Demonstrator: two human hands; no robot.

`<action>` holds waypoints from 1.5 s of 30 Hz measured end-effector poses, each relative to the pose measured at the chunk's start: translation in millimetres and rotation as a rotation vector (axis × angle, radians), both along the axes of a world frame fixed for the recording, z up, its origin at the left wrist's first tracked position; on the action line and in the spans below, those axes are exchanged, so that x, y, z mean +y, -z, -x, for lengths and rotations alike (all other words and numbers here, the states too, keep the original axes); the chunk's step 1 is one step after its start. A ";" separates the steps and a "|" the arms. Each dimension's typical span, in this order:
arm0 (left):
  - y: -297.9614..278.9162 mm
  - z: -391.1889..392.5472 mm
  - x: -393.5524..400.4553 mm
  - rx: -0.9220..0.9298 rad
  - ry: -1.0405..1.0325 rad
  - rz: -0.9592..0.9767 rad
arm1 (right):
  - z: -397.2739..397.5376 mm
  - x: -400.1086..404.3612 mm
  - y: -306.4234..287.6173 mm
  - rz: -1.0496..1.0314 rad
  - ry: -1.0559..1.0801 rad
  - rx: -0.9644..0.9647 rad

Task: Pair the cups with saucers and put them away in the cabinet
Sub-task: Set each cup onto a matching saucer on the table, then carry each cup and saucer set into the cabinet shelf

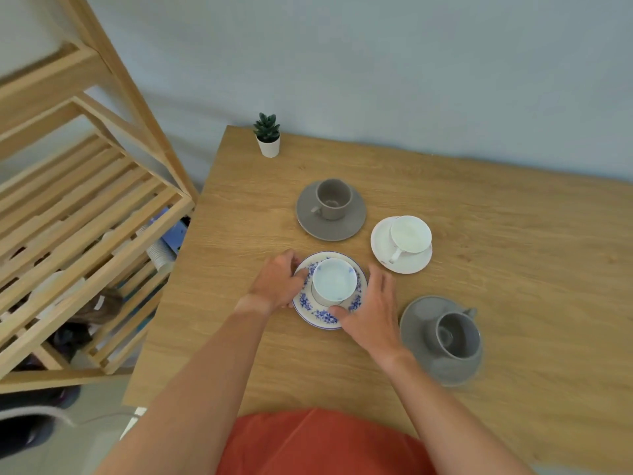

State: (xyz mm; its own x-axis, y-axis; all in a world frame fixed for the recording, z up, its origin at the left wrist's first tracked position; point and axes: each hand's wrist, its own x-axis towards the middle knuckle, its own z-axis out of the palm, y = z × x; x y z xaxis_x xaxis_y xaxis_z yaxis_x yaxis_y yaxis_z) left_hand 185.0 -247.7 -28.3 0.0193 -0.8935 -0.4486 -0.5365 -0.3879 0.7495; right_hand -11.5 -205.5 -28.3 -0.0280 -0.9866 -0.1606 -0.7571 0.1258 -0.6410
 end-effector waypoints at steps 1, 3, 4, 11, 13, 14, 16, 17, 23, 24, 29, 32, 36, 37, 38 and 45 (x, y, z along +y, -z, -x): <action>-0.6 0.4 4.6 0.000 -0.022 0.008 | -0.8 2.0 -2.0 -0.055 0.049 -0.006; -0.4 2.9 16.5 -0.008 -0.042 0.020 | -0.8 5.7 -4.6 -0.156 0.094 -0.069; 0.2 5.3 23.1 -0.020 -0.029 0.035 | -0.2 7.2 -4.4 -0.178 0.092 -0.119; -1.5 20.3 76.7 -0.011 -0.017 0.023 | 14.7 29.3 -2.4 -0.179 0.044 -0.252; -3.8 23.5 94.9 0.033 -0.064 -0.007 | 17.2 42.1 -4.0 -0.195 0.028 -0.271; -4.1 25.7 103.9 0.043 -0.091 -0.012 | 18.3 49.6 -4.3 -0.196 0.021 -0.275; -5.5 32.0 122.1 0.048 -0.142 -0.013 | 22.2 66.3 -4.7 -0.201 0.010 -0.284; -6.4 36.2 132.4 0.054 -0.161 -0.019 | 25.5 75.9 -4.6 -0.206 0.003 -0.285; -11.4 66.8 212.2 0.105 -0.239 -0.063 | 55.0 144.2 0.3 -0.222 -0.052 -0.293; -11.4 71.2 225.6 0.097 -0.245 -0.062 | 59.2 155.4 0.6 -0.227 -0.065 -0.299; -13.9 88.9 295.7 0.024 -0.250 -0.039 | 76.2 214.0 -0.4 -0.202 -0.138 -0.325; -16.4 93.5 329.2 0.001 -0.244 -0.047 | 81.4 244.2 -2.3 -0.191 -0.172 -0.308; -12.4 94.5 360.4 -0.005 -0.249 -0.070 | 83.4 275.9 4.0 -0.210 -0.172 -0.305; -11.2 94.8 366.9 -0.003 -0.250 -0.085 | 83.1 282.4 7.1 -0.215 -0.171 -0.304; -8.6 94.6 373.6 -0.001 -0.247 -0.099 | 82.8 288.8 10.9 -0.224 -0.169 -0.303; 31.3 88.4 402.8 0.019 -0.210 -0.183 | 75.5 322.6 42.6 -0.261 -0.129 -0.324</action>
